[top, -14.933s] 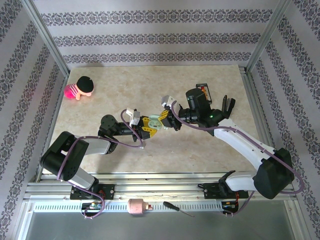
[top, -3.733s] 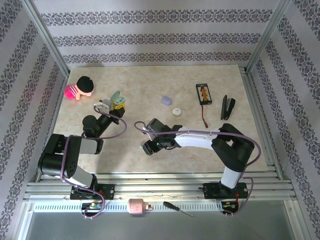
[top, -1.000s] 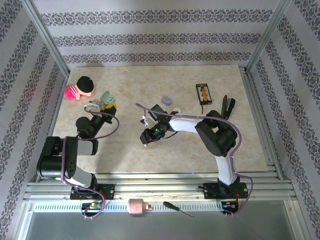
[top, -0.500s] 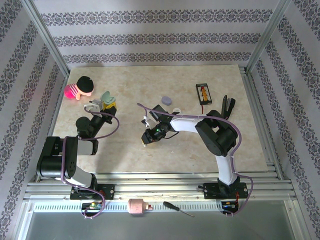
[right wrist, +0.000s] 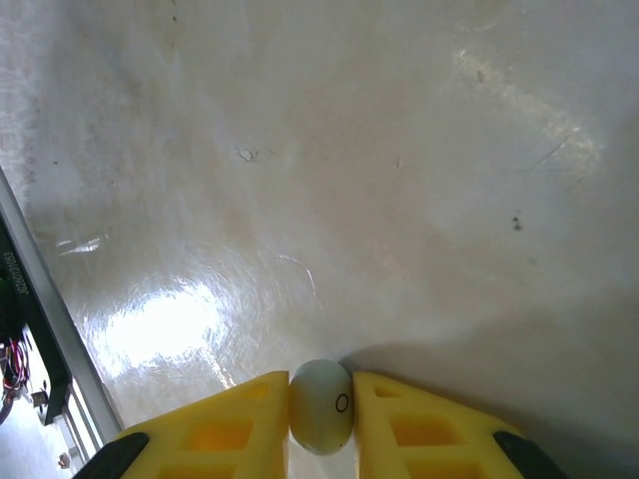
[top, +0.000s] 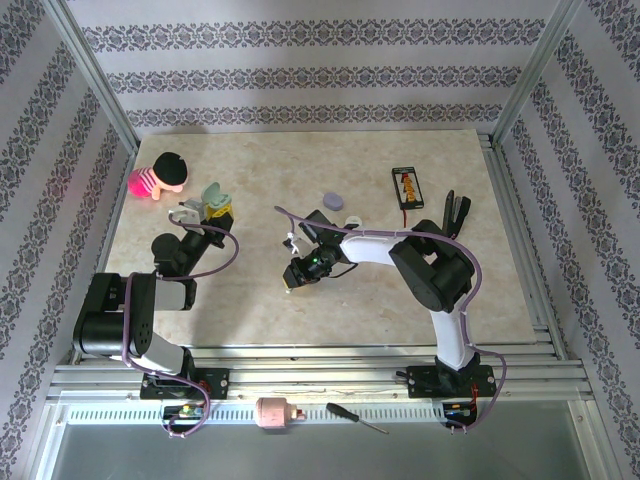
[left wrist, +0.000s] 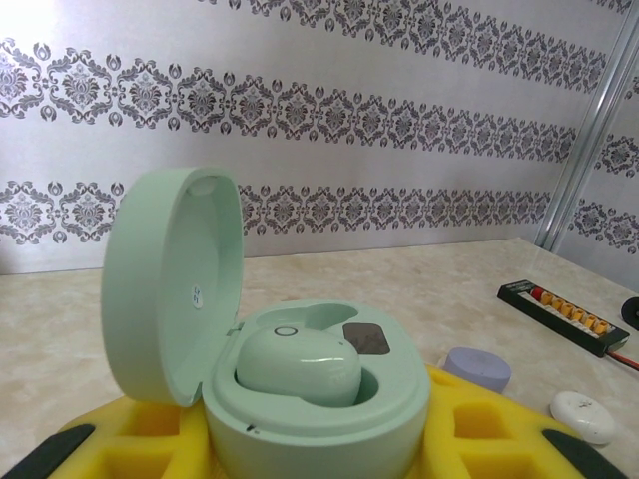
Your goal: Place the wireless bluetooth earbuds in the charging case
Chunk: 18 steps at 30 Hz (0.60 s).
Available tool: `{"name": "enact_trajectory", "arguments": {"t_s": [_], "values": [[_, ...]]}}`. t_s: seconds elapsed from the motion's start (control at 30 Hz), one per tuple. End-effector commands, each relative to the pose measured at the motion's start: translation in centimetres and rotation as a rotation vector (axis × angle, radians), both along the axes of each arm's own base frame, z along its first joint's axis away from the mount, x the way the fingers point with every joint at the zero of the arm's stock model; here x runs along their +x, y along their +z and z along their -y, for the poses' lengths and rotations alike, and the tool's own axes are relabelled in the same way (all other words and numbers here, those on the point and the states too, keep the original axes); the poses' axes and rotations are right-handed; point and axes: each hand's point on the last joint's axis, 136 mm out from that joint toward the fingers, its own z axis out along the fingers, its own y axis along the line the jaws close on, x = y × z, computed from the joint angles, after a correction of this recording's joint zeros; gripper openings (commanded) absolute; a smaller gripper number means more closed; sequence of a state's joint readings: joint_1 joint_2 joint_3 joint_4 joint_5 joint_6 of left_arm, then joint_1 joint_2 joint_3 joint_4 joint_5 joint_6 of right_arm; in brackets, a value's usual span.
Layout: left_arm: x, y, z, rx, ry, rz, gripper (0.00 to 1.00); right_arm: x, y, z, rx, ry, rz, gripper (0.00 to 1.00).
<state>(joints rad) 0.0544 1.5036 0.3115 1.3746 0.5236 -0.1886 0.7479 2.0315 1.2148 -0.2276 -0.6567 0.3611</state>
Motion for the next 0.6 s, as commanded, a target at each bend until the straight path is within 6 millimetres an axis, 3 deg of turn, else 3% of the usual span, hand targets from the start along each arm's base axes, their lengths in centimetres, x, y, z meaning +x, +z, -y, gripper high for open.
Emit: {"name": "enact_trajectory", "arguments": {"t_s": [0.0,0.23,0.57], "values": [[-0.6,1.4,0.1,-0.002,-0.019,0.055,0.26,0.1,0.3,0.6,-0.007,-0.011,0.02,0.2],[-1.5,1.5,1.8,0.023,-0.083,0.07,0.26,2.3,4.3,3.0,-0.023,-0.104,0.16,0.2],[-4.8,1.6,9.3,0.079,-0.374,0.111,0.26,5.4,13.9,5.4,-0.06,-0.138,0.524,0.2]]}}
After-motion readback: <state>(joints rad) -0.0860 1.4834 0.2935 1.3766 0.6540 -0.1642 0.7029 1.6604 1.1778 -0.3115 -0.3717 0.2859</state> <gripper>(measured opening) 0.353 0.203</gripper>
